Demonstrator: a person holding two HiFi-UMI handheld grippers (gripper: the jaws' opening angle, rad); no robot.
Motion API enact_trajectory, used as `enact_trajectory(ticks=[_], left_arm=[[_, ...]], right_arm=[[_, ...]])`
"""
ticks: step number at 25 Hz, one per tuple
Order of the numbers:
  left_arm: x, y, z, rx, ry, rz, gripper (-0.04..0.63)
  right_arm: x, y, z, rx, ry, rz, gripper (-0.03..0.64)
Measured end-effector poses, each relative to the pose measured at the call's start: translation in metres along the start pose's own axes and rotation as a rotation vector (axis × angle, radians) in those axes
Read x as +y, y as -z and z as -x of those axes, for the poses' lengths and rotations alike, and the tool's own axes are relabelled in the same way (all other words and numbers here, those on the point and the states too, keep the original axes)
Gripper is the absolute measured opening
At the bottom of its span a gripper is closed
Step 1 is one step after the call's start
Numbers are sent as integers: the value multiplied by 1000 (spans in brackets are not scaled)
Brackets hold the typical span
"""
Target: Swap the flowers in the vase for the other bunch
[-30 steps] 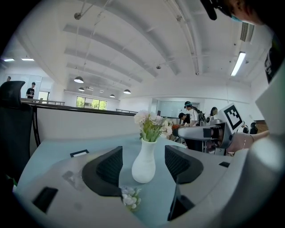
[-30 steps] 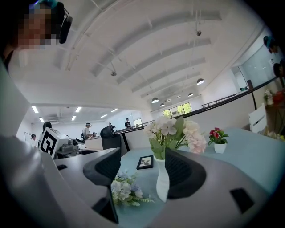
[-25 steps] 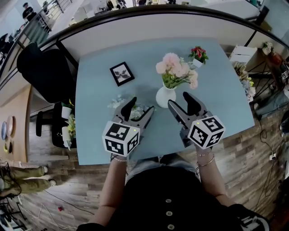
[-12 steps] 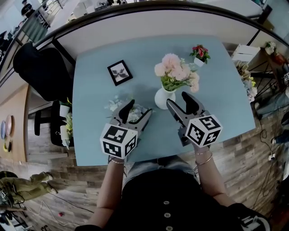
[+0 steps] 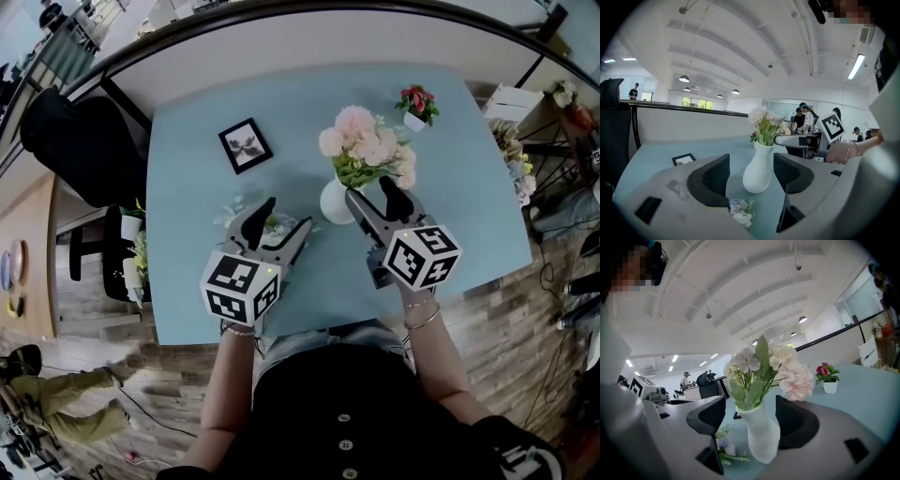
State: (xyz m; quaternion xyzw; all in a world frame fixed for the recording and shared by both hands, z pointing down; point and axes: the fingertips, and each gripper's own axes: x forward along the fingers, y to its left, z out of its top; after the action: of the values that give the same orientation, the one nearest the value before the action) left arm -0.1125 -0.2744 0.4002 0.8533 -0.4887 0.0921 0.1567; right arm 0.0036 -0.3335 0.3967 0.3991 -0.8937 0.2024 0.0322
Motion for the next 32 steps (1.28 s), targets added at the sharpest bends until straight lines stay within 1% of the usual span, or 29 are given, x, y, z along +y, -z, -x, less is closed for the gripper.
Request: enact_trajectory(ticks=[6, 12, 15, 18, 22, 27, 32], left_arm=[[4, -4, -7, 2, 4, -6, 281], [8, -4, -13, 11, -2, -9, 281], [10, -4, -14, 12, -8, -6, 281], [11, -4, -16, 16, -10, -4, 281], [12, 0, -18, 31, -13, -4, 281], [13, -1, -17, 28, -16, -4, 281], [13, 1, -18, 35, -21, -6, 281]], right_arm=[[-7, -6, -13, -24, -13, -36, 360], [-13, -7, -25, -32, -18, -59, 367], [-14, -10, -28, -37, -10, -50, 344], [-11, -13, -31, -37, -19, -32, 301], [-13, -17, -30, -49, 2, 8, 224], [-10, -23, -28, -54, 19, 70, 144], [-7, -26, -28, -64, 18, 89, 118]])
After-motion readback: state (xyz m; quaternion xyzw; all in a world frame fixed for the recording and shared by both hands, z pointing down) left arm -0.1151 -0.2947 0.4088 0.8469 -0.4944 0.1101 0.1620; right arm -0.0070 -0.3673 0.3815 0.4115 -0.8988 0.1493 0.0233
